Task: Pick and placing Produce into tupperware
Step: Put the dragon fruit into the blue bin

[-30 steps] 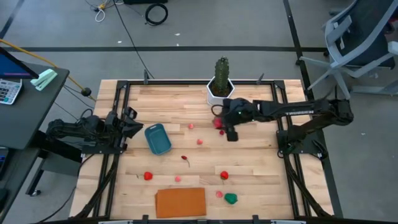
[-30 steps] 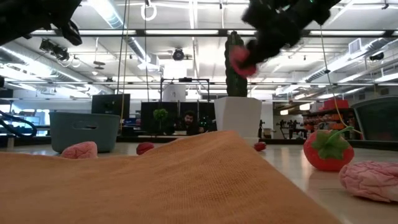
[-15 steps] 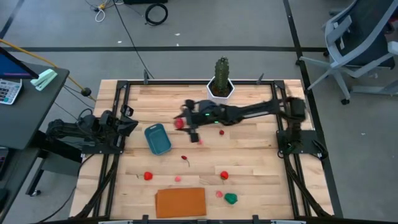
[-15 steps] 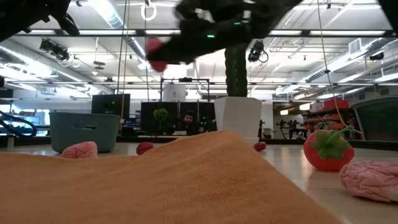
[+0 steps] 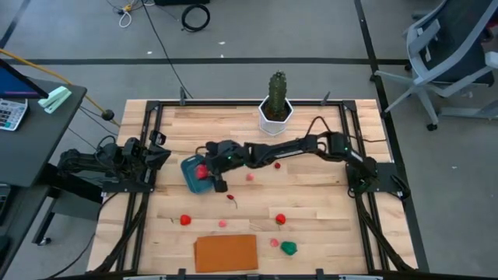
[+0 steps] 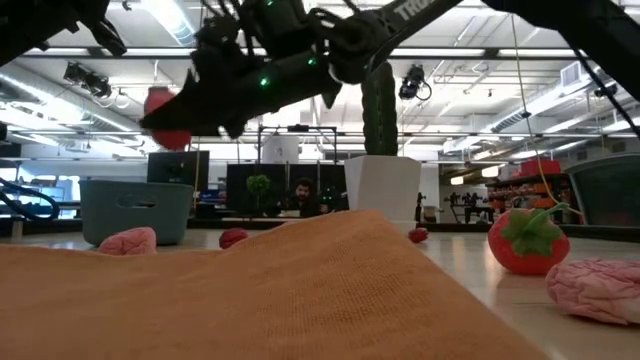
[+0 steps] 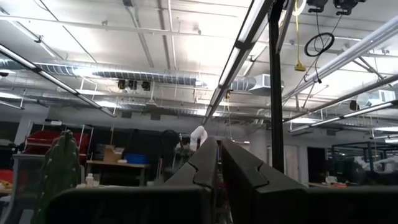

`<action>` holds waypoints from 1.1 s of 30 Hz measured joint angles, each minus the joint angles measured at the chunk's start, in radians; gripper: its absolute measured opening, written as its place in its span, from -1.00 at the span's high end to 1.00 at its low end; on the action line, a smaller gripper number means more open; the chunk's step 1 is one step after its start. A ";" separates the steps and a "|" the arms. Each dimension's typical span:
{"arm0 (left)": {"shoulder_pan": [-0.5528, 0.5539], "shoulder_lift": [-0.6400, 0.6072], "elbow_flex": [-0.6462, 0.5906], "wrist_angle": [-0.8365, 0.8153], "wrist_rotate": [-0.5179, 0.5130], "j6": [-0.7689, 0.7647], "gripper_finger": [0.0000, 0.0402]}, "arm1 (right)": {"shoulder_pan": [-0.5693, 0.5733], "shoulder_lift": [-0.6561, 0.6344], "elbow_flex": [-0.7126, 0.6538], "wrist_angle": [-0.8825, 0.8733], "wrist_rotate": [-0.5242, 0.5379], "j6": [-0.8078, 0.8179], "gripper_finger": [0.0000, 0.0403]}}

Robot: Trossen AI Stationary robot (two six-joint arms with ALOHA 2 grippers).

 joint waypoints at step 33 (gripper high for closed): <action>0.000 0.000 0.000 0.002 0.000 -0.001 0.93 | 0.019 0.099 0.032 -0.016 0.045 -0.060 -0.21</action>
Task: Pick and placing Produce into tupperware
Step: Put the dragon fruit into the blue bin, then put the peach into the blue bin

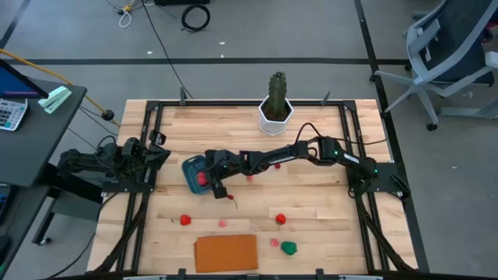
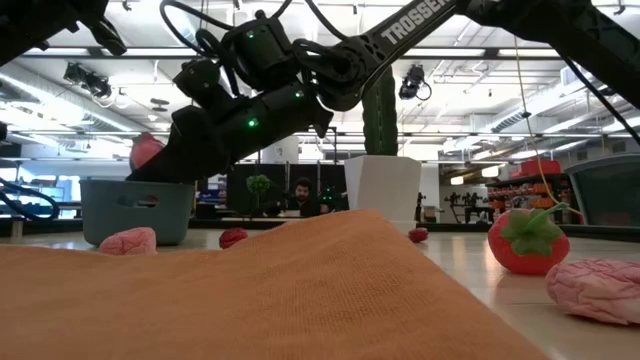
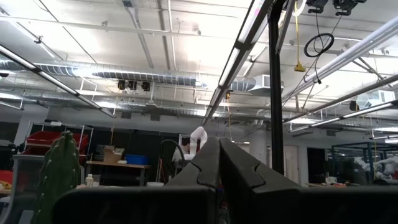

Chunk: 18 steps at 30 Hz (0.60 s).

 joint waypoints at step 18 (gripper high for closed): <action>0.000 0.000 0.000 0.000 0.000 0.001 0.92 | 0.009 -0.003 0.127 -0.145 0.000 -0.028 -0.44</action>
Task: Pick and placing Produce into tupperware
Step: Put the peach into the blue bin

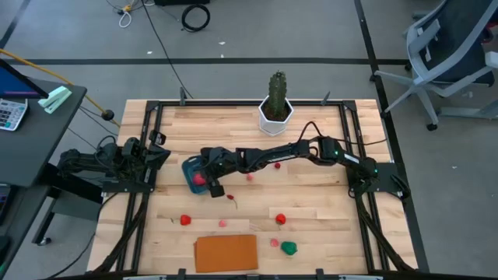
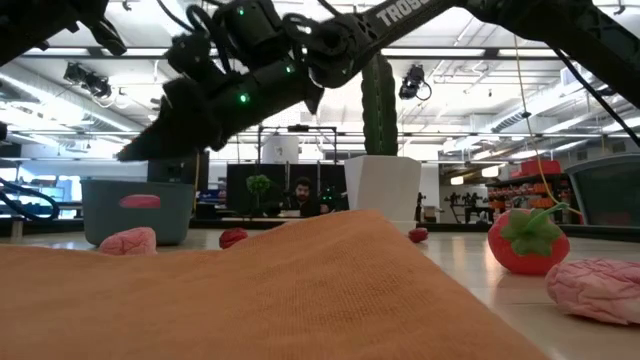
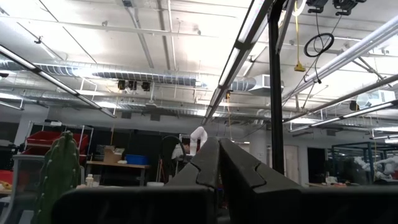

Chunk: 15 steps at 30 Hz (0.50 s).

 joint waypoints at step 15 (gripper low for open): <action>0.000 0.000 0.000 -0.008 0.000 -0.029 0.88 | -0.048 -0.152 0.007 -0.741 0.145 0.038 -0.28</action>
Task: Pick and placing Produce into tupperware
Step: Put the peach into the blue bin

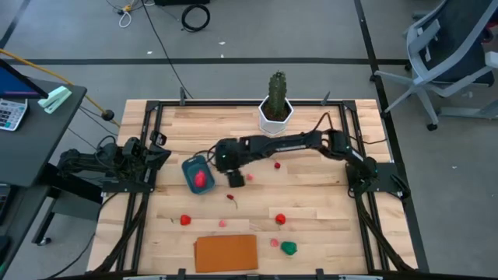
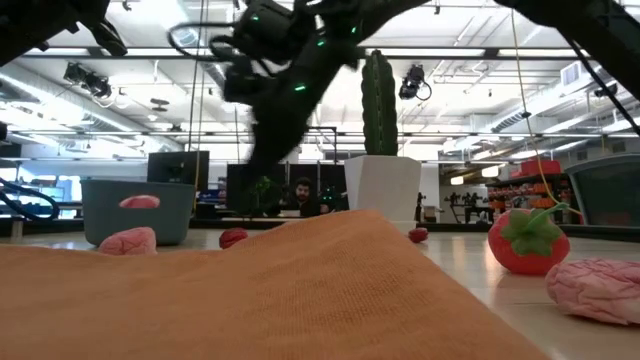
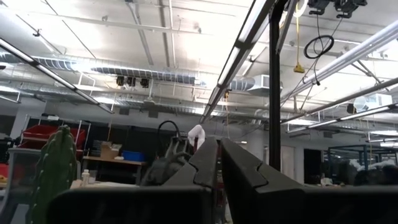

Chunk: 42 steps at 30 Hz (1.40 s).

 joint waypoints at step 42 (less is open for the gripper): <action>0.000 0.000 0.000 0.006 0.000 -0.023 0.90 | 0.041 -0.198 -0.566 0.324 0.015 0.108 0.06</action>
